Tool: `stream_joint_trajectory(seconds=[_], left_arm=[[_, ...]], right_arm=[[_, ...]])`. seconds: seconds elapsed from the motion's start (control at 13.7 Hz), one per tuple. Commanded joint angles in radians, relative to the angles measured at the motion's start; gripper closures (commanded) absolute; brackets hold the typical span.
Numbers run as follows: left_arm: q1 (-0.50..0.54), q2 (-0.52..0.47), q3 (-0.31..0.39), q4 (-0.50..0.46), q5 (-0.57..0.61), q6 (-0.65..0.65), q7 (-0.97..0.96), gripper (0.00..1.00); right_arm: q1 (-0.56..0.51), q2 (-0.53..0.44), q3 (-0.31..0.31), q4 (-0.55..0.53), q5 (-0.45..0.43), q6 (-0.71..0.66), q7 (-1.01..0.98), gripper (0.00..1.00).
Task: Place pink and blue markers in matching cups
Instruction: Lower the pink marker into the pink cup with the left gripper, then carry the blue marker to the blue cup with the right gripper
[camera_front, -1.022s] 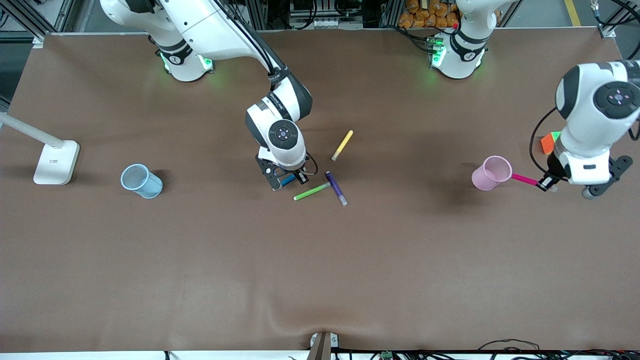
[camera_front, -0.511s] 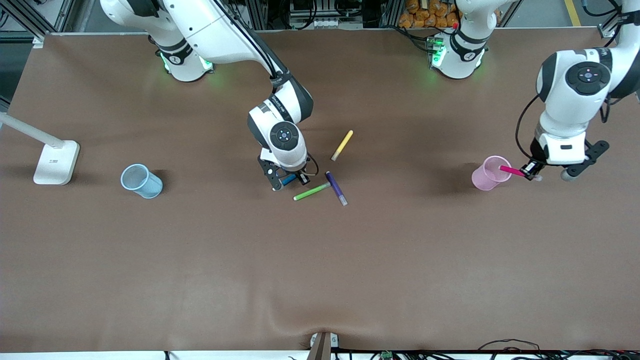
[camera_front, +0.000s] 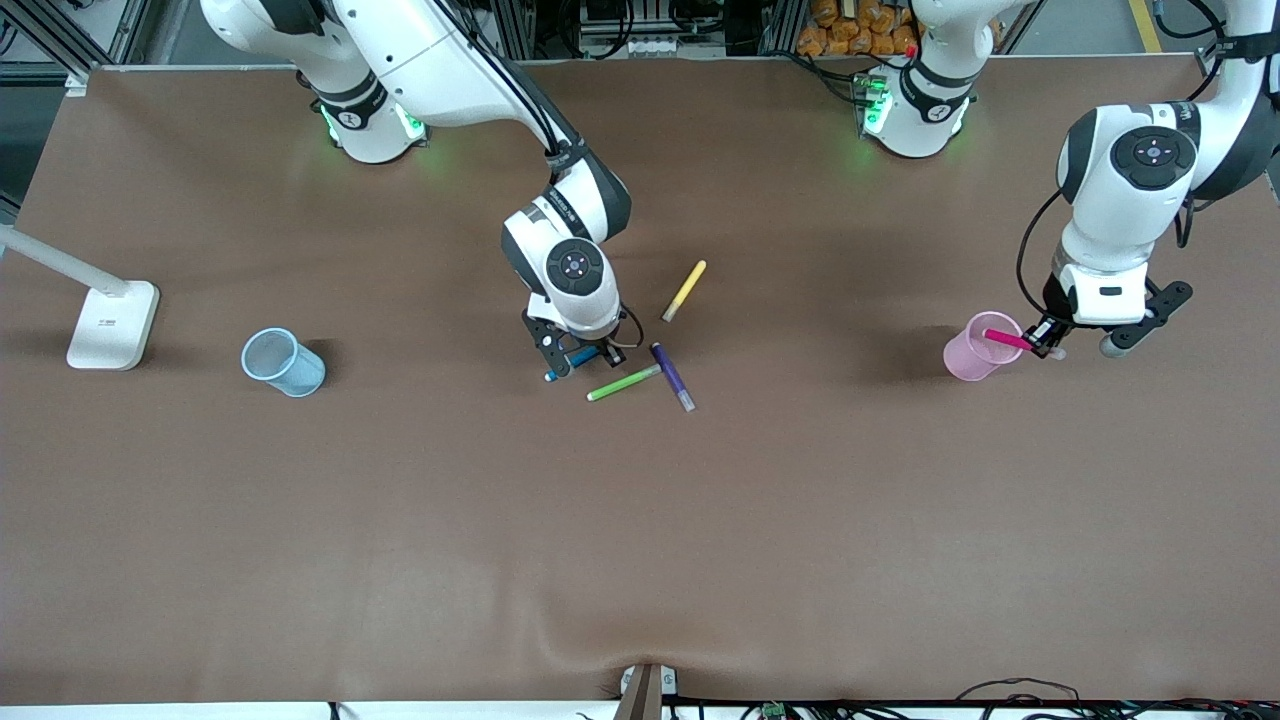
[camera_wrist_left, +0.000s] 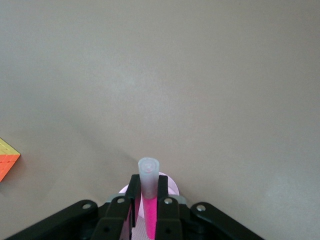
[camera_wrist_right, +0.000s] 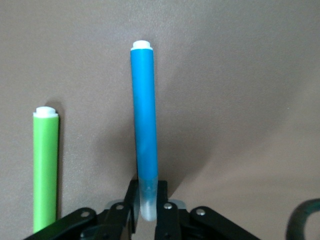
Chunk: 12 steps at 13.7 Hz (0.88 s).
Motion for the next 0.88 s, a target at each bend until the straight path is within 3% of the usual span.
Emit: stream_joint_trajectory(seconds=[0.0, 0.29, 0.58, 0.8], left_arm=[[0.014, 0.006, -0.010, -0.024, 0.016, 0.041, -0.018, 1.00], [0.022, 0.031, -0.010, -0.033, 0.016, 0.068, -0.018, 1.00], [0.023, 0.055, -0.008, -0.033, 0.016, 0.068, -0.020, 0.90], [0.023, 0.071, -0.010, -0.031, 0.016, 0.068, -0.020, 0.85]], right_arm=[[0.012, 0.008, -0.007, 0.002, 0.021, -0.005, -0.004, 1.00], [-0.023, -0.023, -0.009, 0.029, 0.021, -0.140, -0.011, 1.00], [-0.118, -0.130, -0.004, 0.034, 0.032, -0.337, -0.143, 1.00], [-0.250, -0.236, -0.006, 0.034, 0.125, -0.534, -0.371, 1.00]])
